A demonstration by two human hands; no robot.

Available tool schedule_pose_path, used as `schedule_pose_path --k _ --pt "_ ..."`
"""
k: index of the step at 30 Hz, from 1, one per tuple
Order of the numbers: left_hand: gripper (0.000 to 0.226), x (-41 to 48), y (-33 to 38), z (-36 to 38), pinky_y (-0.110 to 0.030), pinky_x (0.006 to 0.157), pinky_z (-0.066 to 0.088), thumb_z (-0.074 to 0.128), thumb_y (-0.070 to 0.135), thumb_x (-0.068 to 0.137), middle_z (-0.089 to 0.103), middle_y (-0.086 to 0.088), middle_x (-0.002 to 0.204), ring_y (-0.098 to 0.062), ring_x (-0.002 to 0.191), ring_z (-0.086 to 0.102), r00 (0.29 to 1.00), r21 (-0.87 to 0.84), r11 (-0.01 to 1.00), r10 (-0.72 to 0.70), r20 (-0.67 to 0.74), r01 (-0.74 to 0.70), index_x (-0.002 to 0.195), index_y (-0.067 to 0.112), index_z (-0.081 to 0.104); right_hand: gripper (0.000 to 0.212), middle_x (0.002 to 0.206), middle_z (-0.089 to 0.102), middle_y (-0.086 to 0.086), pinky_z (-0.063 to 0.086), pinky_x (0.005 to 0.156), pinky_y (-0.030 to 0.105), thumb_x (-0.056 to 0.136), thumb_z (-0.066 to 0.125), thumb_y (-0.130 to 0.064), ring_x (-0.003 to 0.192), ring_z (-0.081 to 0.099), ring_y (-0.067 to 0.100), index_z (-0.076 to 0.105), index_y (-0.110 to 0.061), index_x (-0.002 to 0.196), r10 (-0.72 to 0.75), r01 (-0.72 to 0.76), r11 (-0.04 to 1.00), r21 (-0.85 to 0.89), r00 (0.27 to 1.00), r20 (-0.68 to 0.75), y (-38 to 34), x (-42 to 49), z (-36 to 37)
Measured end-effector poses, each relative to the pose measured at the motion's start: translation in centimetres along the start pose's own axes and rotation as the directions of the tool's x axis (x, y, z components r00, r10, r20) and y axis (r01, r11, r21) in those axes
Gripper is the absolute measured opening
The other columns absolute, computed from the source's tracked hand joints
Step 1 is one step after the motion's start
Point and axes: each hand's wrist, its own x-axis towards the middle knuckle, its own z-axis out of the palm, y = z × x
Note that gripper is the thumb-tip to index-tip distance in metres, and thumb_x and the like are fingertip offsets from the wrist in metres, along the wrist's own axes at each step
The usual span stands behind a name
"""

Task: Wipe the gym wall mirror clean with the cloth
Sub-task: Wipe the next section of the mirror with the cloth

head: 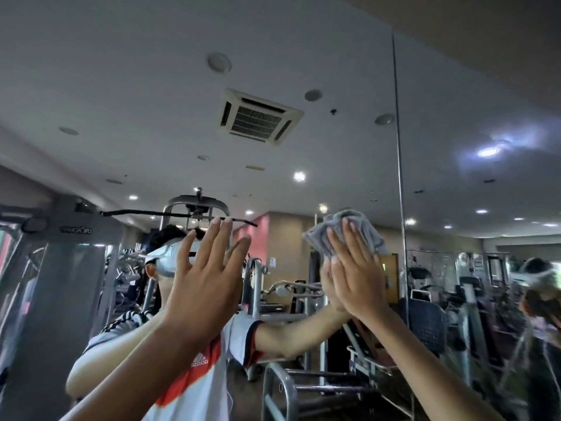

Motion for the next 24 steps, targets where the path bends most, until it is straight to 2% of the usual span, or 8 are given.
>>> schedule_pose_path --k 3,5,8,11,15,18,21,24 --pt "0.059 0.3 -0.5 0.1 -0.059 0.112 0.022 0.072 0.012 0.079 0.046 -0.026 0.147 -0.039 0.140 0.041 0.998 0.012 0.999 0.037 -0.047 -0.037 0.135 0.009 0.056 0.059 0.163 0.025 0.007 0.025 0.118 0.054 0.100 0.022 -0.035 0.151 0.021 0.022 0.032 -0.016 0.155 0.476 -0.470 0.878 0.088 0.876 -0.078 1.9 3.9 -0.4" --pt "0.051 0.7 -0.6 0.3 -0.059 0.112 0.024 0.054 0.023 0.087 0.045 -0.025 0.148 -0.038 0.141 0.040 0.997 0.008 0.999 0.045 -0.063 -0.045 0.137 0.011 0.051 0.063 0.165 0.017 0.007 0.020 0.119 0.059 0.097 0.024 -0.037 0.152 0.014 0.025 0.024 -0.018 0.158 0.604 -0.601 0.789 0.130 0.797 0.016 1.9 7.6 -1.2" --pt "0.049 1.5 0.1 0.6 -0.061 0.111 0.026 0.047 0.026 0.090 0.044 -0.027 0.148 -0.040 0.141 0.040 0.997 -0.008 1.000 0.028 -0.069 -0.029 0.135 0.008 0.056 0.057 0.167 0.013 0.005 0.019 0.121 0.057 0.103 0.027 -0.032 0.153 0.009 0.023 0.021 -0.021 0.158 0.482 -0.478 0.872 0.106 0.876 -0.019 -0.3 9.5 -0.2" --pt "0.051 2.2 1.2 1.2 -0.062 0.109 0.027 0.041 0.035 0.096 0.045 -0.027 0.148 -0.040 0.141 0.040 0.994 -0.012 1.000 0.021 -0.103 -0.023 0.132 0.006 0.060 0.052 0.165 0.017 0.004 0.024 0.121 0.049 0.107 0.017 -0.033 0.153 0.015 0.018 0.031 -0.021 0.156 0.115 -0.113 0.993 0.028 0.990 -0.076 -2.1 5.9 0.7" --pt "0.059 2.4 2.0 2.3 -0.063 0.112 0.024 0.038 0.046 0.096 0.042 -0.027 0.151 -0.038 0.143 0.033 0.992 0.020 0.999 0.037 -0.123 -0.034 0.136 0.007 0.057 0.051 0.164 0.022 0.006 0.030 0.118 0.047 0.108 0.017 -0.034 0.151 0.022 0.020 0.031 -0.018 0.155 -0.149 0.148 0.988 -0.050 0.989 -0.012 2.2 -1.2 -0.9" --pt "0.062 2.2 2.1 2.6 -0.063 0.114 0.021 0.035 0.048 0.098 0.038 -0.028 0.153 -0.038 0.145 0.029 0.988 0.049 0.998 0.037 -0.148 -0.030 0.140 0.005 0.053 0.049 0.164 0.020 0.006 0.016 0.124 0.042 0.108 0.026 -0.026 0.153 0.015 0.020 0.029 -0.018 0.156 0.093 -0.093 0.996 0.010 0.991 -0.098 5.6 -4.1 0.1" --pt "0.064 2.1 2.5 2.8 -0.065 0.115 0.021 0.031 0.048 0.099 0.035 -0.030 0.153 -0.040 0.146 0.027 0.987 0.064 0.998 0.037 -0.159 -0.027 0.142 0.004 0.049 0.060 0.163 0.023 0.012 0.019 0.122 0.049 0.100 0.027 -0.033 0.151 0.015 0.022 0.030 -0.009 0.155 0.480 -0.475 0.877 0.072 0.876 -0.060 7.4 -0.9 -0.7" --pt "0.064 2.0 2.5 2.9 -0.063 0.117 0.018 0.031 0.049 0.099 0.034 -0.029 0.155 -0.039 0.147 0.025 0.988 0.068 0.998 0.030 -0.150 -0.020 0.143 0.005 0.047 0.069 0.165 0.019 0.009 0.021 0.121 0.054 0.094 0.016 -0.044 0.152 0.015 0.026 0.024 -0.016 0.157 0.545 -0.544 0.836 0.074 0.838 0.009 5.7 4.1 -1.3"
